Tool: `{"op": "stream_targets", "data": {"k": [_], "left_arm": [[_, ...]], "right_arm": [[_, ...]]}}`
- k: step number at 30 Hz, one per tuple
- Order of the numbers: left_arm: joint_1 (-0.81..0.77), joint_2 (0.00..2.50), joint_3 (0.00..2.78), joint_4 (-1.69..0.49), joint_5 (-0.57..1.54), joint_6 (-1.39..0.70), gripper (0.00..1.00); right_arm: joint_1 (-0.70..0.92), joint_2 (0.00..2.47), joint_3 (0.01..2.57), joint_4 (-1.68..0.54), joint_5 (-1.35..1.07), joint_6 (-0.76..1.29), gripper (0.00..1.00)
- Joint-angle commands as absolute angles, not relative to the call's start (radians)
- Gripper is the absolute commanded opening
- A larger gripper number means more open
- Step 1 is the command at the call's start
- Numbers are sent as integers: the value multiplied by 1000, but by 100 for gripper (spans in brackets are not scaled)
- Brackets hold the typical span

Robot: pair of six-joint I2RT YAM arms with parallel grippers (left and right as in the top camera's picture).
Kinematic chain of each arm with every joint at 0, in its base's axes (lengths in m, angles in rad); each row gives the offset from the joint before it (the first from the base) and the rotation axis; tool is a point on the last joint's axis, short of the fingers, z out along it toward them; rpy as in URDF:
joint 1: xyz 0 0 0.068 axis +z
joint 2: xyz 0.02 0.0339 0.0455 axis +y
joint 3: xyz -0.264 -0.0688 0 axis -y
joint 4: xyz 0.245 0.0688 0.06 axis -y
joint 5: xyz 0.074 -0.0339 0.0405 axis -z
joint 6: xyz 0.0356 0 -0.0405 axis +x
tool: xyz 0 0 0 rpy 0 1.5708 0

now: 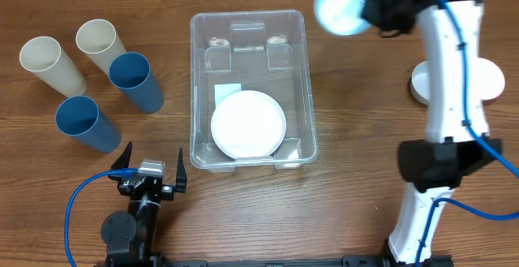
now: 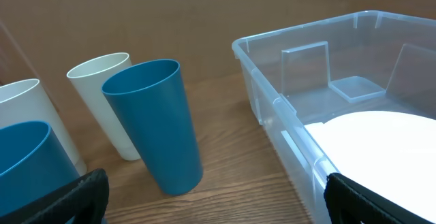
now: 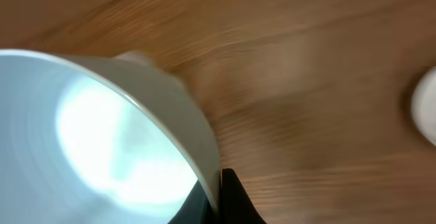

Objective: Pack container
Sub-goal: 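Grip the light-blue bowl rim and lift it toward the bin, then lower the light-blue bowl into the bin's back corner and release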

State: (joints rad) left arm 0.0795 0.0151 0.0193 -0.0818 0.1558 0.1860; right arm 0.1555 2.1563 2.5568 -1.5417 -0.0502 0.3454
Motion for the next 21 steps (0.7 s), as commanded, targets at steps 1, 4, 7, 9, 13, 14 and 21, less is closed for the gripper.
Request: {"op": "stream_targets", "data": {"k": [1, 4, 7, 9, 13, 14, 21], "left_arm": [[86, 6, 14, -81, 154, 176, 100], [86, 6, 14, -81, 154, 176, 100], [86, 6, 14, -81, 154, 176, 100], [86, 6, 14, -81, 154, 176, 100], [86, 6, 14, -81, 154, 176, 100], [86, 6, 14, -81, 154, 176, 100], [86, 6, 14, -81, 154, 176, 100]], "right_arm": [[315, 2140, 2555, -1499, 99, 277, 4], [402, 2152, 2510, -1445, 180, 257, 4], [447, 2165, 2449, -1391, 237, 258, 4], [457, 2172, 2399, -1349, 258, 261, 4], [456, 2173, 2251, -1235, 297, 265, 4], [456, 2173, 2212, -1204, 309, 265, 4], [456, 2173, 2009, -1015, 352, 255, 4]]}}
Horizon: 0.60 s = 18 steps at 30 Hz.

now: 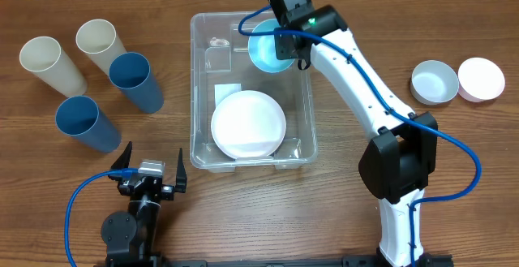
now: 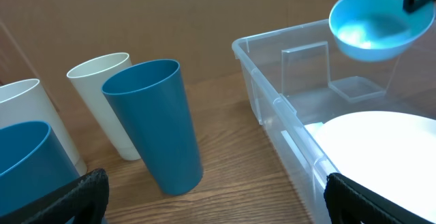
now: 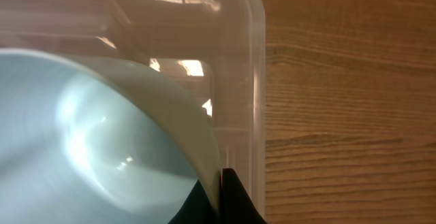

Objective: Pack container
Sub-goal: 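Lower the light-blue bowl into the bin's back corner and release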

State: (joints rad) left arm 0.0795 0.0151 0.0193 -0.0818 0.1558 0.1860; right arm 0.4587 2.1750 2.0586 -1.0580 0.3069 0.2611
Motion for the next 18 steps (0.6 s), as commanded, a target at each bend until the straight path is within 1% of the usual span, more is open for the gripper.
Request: {"op": "stream_targets", "data": {"k": [1, 6, 11, 16, 18], "left_arm": [[86, 6, 14, -81, 154, 176, 100], [86, 6, 14, -81, 154, 176, 100], [86, 6, 14, -81, 154, 176, 100], [86, 6, 14, -81, 154, 176, 100], [86, 6, 14, -81, 154, 176, 100]], "right_arm": [[456, 2175, 1999, -999, 352, 251, 4], [456, 2217, 1990, -934, 351, 234, 4], [456, 2282, 1990, -927, 347, 235, 4], [456, 2293, 1990, -910, 348, 235, 4], [456, 2293, 1990, -905, 347, 235, 11]]}}
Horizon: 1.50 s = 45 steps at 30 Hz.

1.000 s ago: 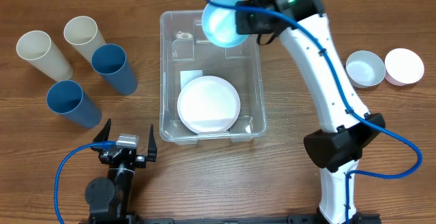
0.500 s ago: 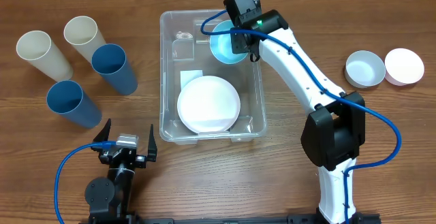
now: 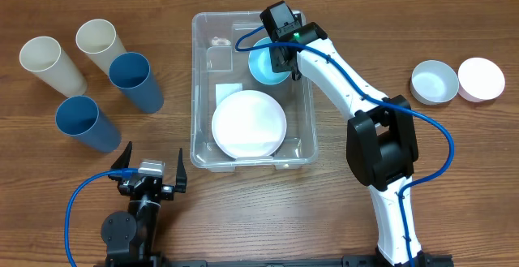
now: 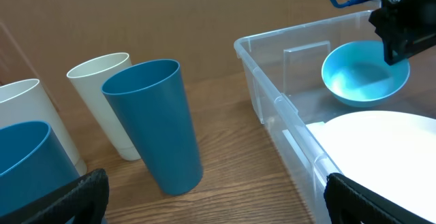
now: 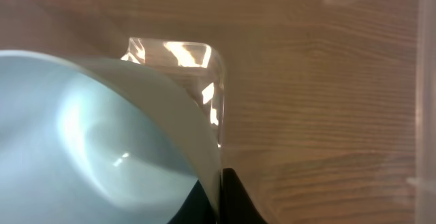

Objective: Pack container
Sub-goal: 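Lower the light-blue bowl into the bin's back corner and release, then move the right gripper to the grey bowl and grip its rim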

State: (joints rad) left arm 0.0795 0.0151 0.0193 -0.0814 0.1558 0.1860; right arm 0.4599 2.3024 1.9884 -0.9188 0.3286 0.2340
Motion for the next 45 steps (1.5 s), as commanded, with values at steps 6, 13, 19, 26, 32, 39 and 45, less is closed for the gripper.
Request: {"op": "stream_targets", "data": {"k": [6, 13, 19, 26, 32, 39, 45], "left_arm": [[86, 6, 14, -81, 154, 176, 100], [86, 6, 14, -81, 154, 176, 100], [86, 6, 14, -81, 154, 176, 100], [86, 6, 14, -81, 154, 176, 100], [86, 6, 14, -81, 154, 176, 100], [86, 6, 14, -81, 154, 176, 100], [86, 6, 14, -81, 154, 176, 100]], "right_arm": [[456, 2293, 1990, -897, 347, 212, 26], [461, 2293, 2051, -939, 358, 181, 27], [496, 2275, 2265, -1126, 337, 182, 31], [459, 2219, 2529, -1417, 291, 461, 34], [231, 2183, 2546, -1600, 176, 629, 54], [-133, 2183, 2520, -1694, 107, 628, 55], [-347, 2185, 2321, -1674, 46, 637, 54]]}}
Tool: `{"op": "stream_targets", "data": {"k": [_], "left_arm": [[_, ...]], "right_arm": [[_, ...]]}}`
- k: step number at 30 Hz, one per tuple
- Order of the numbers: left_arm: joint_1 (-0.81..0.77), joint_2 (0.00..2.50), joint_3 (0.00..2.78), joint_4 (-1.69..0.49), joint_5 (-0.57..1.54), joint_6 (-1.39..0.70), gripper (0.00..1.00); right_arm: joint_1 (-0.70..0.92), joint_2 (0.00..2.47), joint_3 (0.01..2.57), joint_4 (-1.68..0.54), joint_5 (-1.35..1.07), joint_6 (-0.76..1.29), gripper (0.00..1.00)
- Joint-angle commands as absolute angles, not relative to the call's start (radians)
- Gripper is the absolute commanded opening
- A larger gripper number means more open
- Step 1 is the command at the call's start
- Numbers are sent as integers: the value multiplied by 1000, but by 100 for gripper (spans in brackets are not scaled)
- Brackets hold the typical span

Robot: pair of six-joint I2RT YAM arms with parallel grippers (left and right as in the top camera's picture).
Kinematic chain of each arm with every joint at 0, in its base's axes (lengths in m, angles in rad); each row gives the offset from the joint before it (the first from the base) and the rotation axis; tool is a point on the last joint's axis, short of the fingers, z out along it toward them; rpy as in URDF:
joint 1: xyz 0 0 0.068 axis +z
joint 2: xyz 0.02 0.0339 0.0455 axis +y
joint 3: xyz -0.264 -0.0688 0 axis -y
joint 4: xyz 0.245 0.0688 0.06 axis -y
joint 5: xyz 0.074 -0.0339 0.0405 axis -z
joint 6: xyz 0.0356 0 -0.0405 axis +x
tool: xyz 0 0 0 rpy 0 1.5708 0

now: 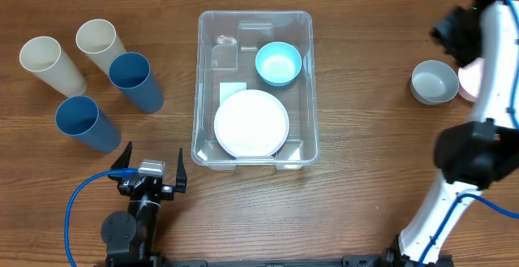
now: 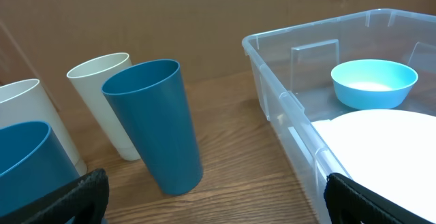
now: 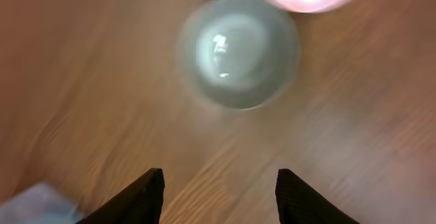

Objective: Pack container
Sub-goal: 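Move the right gripper to the grey bowl and grip its rim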

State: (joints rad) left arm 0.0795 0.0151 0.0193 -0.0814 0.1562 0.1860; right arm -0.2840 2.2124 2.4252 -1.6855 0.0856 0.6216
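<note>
The clear plastic container (image 1: 198,80) holds a white plate (image 1: 250,123) and, behind it, a light blue bowl (image 1: 278,62); both show again in the left wrist view, the bowl (image 2: 374,82) upright beyond the plate (image 2: 381,149). At the far right a white bowl (image 1: 433,82) sits beside a pink bowl (image 1: 469,79) half hidden by the arm. My right gripper (image 3: 218,190) is open and empty, high over the table short of the white bowl (image 3: 238,50) and pink bowl. Near the front edge my left gripper (image 1: 151,170) rests open.
Two cream cups (image 1: 51,64) (image 1: 99,43) and two dark blue cups (image 1: 135,80) (image 1: 86,122) stand at the left of the table. The nearer blue cup (image 2: 158,125) stands just ahead of the left gripper.
My right gripper has let go of the light blue bowl, which now sits in the container's back right. The arm is now at the far right, open over the white bowl. The container has shifted slightly right.
My right gripper first held the light blue bowl high, right of the container. Then it carried the bowl over the container's back, then low inside it. Now the bowl sits there alone and the gripper is open by the remaining bowls. The left arm stayed still.
</note>
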Motion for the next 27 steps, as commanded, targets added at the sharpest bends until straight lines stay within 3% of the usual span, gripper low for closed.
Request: {"op": "stream_targets", "data": {"k": [1, 9, 21, 25, 27], "left_arm": [[86, 6, 14, -81, 154, 176, 100], [86, 6, 14, -81, 154, 176, 100], [86, 6, 14, -81, 154, 176, 100], [86, 6, 14, -81, 154, 176, 100], [86, 6, 14, -81, 154, 176, 100]], "right_arm": [[-373, 2185, 2271, -1660, 46, 636, 54], [-438, 2185, 1960, -1441, 39, 599, 52], [-411, 2185, 1766, -1179, 5, 574, 43], [-408, 2185, 1766, -1179, 6, 570, 8], [-406, 2185, 1766, -1178, 7, 569, 4]]}}
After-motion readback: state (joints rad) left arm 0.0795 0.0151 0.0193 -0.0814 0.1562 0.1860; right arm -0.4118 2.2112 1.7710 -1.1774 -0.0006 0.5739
